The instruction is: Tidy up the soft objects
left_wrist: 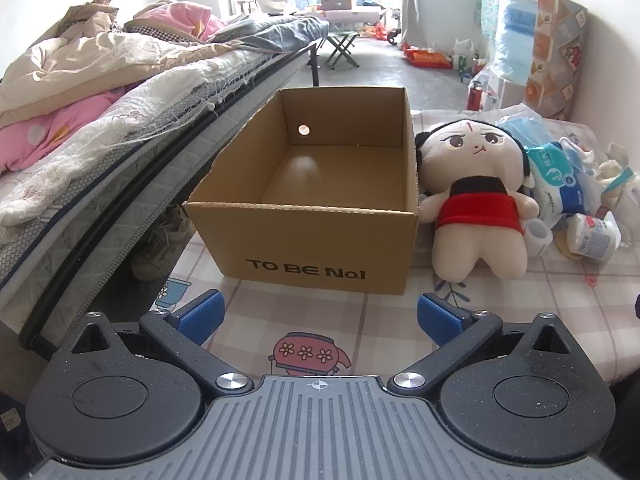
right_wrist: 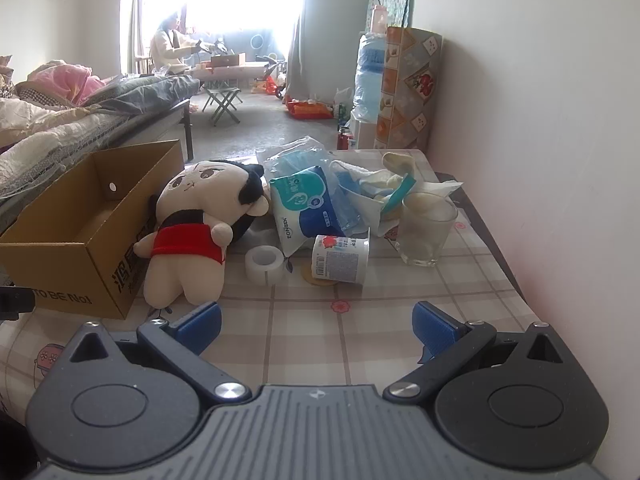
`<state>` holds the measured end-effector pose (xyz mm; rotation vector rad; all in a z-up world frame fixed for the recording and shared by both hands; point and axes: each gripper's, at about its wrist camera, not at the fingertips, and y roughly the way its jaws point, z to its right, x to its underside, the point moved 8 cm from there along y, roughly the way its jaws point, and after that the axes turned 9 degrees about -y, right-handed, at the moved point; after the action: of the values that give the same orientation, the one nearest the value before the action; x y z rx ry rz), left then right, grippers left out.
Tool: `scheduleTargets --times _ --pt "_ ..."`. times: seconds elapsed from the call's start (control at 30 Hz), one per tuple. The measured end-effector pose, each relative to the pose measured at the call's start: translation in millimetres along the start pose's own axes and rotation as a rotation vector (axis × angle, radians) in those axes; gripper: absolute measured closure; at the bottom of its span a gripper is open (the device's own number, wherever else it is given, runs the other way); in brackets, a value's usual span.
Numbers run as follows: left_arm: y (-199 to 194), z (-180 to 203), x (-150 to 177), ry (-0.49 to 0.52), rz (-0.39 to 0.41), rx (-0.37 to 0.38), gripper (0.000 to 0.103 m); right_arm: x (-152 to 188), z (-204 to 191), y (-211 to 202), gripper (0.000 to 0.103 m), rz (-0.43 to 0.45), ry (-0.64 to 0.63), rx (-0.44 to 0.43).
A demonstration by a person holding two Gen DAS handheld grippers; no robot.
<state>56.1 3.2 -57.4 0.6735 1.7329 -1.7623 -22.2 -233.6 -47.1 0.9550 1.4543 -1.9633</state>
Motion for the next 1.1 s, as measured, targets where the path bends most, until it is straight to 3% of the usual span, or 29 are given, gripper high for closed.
scheduleTargets --times 1.1 --pt "-0.1 -4.4 -2.1 0.004 -0.005 -0.008 0.0 0.1 -0.4 -1.6 0.0 0.004 0.001 0.003"
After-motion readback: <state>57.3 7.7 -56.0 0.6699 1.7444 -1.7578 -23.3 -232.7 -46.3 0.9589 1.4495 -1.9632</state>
